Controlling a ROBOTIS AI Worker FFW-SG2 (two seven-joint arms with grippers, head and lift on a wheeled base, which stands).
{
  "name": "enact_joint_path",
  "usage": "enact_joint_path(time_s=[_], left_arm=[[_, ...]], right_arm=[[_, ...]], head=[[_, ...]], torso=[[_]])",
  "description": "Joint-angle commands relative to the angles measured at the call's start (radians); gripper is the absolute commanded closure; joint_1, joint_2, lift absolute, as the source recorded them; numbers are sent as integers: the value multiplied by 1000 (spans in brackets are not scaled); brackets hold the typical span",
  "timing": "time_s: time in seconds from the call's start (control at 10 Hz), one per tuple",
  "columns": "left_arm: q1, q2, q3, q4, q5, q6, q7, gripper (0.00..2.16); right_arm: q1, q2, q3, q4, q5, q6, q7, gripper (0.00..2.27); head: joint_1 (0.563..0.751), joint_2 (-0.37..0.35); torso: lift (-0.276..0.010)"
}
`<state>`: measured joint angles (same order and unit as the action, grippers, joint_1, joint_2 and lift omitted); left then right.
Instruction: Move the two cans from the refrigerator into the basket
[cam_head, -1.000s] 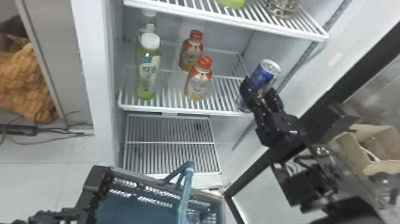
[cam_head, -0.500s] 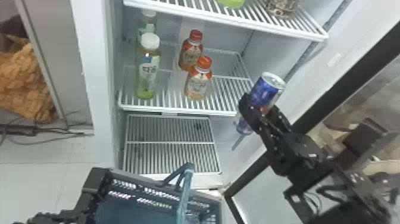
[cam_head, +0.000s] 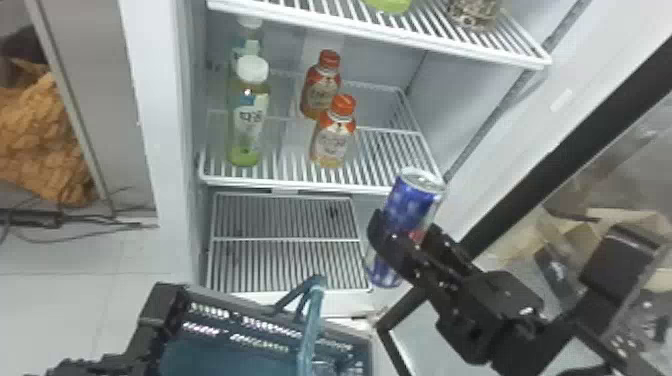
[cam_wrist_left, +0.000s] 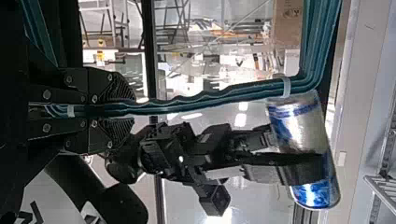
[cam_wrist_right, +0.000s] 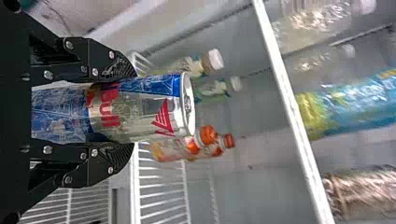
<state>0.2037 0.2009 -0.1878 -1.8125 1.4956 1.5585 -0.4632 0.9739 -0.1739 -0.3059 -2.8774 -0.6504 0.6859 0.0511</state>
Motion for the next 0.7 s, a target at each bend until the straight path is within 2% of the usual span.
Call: enact_joint_path(time_s=[0.0,0.3,0.4,0.6], left_arm=[[-3,-1,-2,0,-2,13,0,1208],[0,-1,0,0,-2,13,-2,1210],[0,-1,0,0,-2,13,0,1210],[-5,-1,-4,0,-2,13,0,1210]], right_arm=[[32,10,-1,-44,-34,95,0,762],[108,7,-25,-61,-66,291,-23,762],[121,8,-33,-61,-105,355,-42,762],[104,11,-31,-61,-165,458,-48,762]], head=[[695,-350],[695,-350],[695,-350],[695,-350]], torso=[[-266],[-266],[-266],[-266]])
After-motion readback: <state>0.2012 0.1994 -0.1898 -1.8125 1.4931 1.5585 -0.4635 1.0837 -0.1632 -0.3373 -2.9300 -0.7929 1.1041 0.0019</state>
